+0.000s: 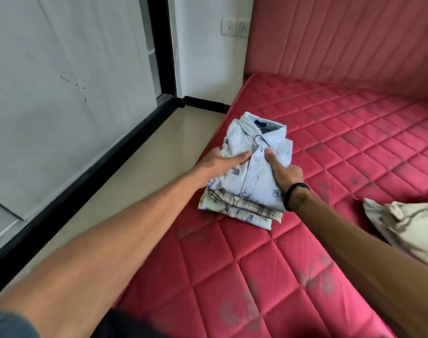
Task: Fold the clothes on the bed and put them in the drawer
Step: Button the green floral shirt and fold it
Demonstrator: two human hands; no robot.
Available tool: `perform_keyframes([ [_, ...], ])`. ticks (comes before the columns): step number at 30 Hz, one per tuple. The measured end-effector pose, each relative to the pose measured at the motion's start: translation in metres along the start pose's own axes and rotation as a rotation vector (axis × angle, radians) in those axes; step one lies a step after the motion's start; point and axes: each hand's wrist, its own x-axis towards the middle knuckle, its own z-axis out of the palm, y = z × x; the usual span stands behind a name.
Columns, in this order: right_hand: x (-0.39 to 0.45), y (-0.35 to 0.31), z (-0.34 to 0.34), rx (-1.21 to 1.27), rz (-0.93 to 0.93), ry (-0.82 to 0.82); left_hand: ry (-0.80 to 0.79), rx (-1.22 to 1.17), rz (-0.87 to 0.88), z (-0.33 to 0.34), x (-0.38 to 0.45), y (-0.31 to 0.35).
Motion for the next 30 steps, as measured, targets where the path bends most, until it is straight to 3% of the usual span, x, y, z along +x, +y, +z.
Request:
perform_keyframes([
  [5, 0.032, 0.041, 0.01, -0.061, 0.02, 0.049, 0.103, 0.014, 0.044, 0.032, 0.037, -0.05],
  [9, 0.032, 0.036, 0.016, -0.068, -0.011, 0.067, 0.126, -0.021, 0.147, 0.019, 0.039, -0.051],
  [13, 0.025, 0.033, 0.007, -0.117, -0.003, 0.053, 0.132, 0.05, 0.121, 0.02, 0.033, -0.043],
  [16, 0.018, 0.019, -0.008, -0.122, 0.045, 0.019, 0.143, 0.197, 0.033, 0.021, 0.02, -0.007],
  [18, 0.012, 0.012, -0.021, -0.16, 0.029, -0.036, 0.235, 0.441, 0.002, 0.021, 0.007, 0.026],
  [20, 0.006, 0.013, -0.039, -0.209, -0.012, -0.065, 0.399, 0.705, 0.149, 0.028, -0.011, 0.054],
  [22, 0.001, 0.015, -0.066, -0.307, -0.052, -0.007, 0.449, 0.823, 0.448, 0.05, -0.021, 0.072],
  [25, -0.002, 0.019, -0.144, -0.413, -0.142, 0.214, 0.257, 0.702, 0.766, 0.115, -0.027, 0.092],
  [28, -0.007, 0.039, -0.232, -0.466, -0.13, 0.477, 0.028, 0.606, 0.724, 0.192, -0.031, 0.101],
  [30, -0.015, 0.056, -0.286, -0.48, -0.029, 0.64, -0.063, 0.586, 0.683, 0.244, -0.028, 0.103],
])
